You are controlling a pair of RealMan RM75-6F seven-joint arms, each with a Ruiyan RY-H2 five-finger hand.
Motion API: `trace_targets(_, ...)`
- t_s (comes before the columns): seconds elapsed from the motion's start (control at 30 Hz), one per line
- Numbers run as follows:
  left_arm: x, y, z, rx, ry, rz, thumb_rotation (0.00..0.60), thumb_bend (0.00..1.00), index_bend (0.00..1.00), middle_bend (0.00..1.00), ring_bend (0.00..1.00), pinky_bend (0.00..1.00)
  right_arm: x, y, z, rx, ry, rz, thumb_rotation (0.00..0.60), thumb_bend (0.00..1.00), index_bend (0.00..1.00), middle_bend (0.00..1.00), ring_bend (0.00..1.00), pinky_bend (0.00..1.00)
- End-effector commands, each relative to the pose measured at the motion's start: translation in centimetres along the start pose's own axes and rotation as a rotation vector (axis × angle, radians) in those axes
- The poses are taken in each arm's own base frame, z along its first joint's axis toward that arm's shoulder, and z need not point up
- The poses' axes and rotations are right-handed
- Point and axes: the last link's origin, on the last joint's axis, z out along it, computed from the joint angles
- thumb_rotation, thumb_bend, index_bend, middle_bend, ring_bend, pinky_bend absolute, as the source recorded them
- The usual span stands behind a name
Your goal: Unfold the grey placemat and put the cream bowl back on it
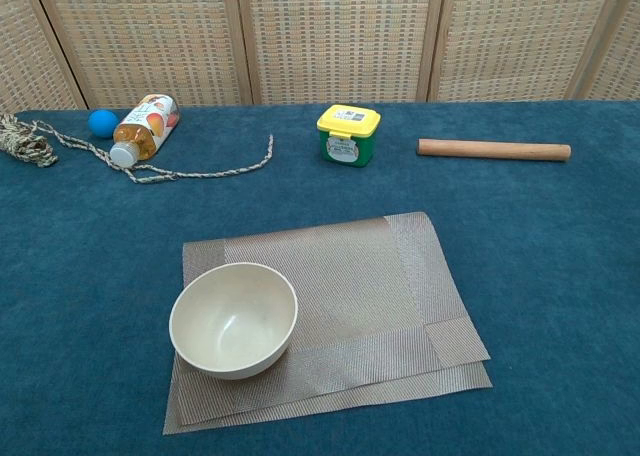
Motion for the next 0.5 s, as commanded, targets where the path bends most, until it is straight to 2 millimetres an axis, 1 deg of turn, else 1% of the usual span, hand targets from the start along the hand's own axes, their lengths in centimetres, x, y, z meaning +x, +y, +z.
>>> trace_targets(0.03,-0.7,1.0,0.7,-0.039,-0.019,0.003,0.6,0.09,0.27,0.0,0.0,0.0,0.0,0.1,0.0,-0.004,-0.002,0.0,0.6,0.07,0.0,0.0,0.0,0.0)
trace_targets(0.1,-1.4,1.8,1.2,-0.068,-0.038,0.003,0.6,0.1,0.33,0.0,0.0,0.0,0.0,0.1,0.0,-0.005,0.0,0.003,0.6,0.07,0.0,0.0,0.0,0.0)
trace_targets(0.23,-2.9,4.0,2.4,-0.138,-0.081,0.012,0.6,0.11,0.41,0.0,0.0,0.0,0.2,0.0,0.0,-0.004,0.007,0.007,0.6,0.07,0.0,0.0,0.0,0.0)
trace_targets(0.37,-4.3,6.4,3.2,-0.208,-0.105,0.032,0.6,0.12,0.45,0.0,0.0,0.0,0.5,0.2,-0.1,-0.012,0.012,0.016,0.6,0.07,0.0,0.0,0.0,0.0)
trace_targets(0.5,-5.6,9.0,3.7,-0.268,-0.133,0.049,0.6,0.12,0.45,0.0,0.0,0.0,0.7,0.4,0.0,-0.016,0.015,0.029,0.6,0.07,0.0,0.0,0.0,0.0)
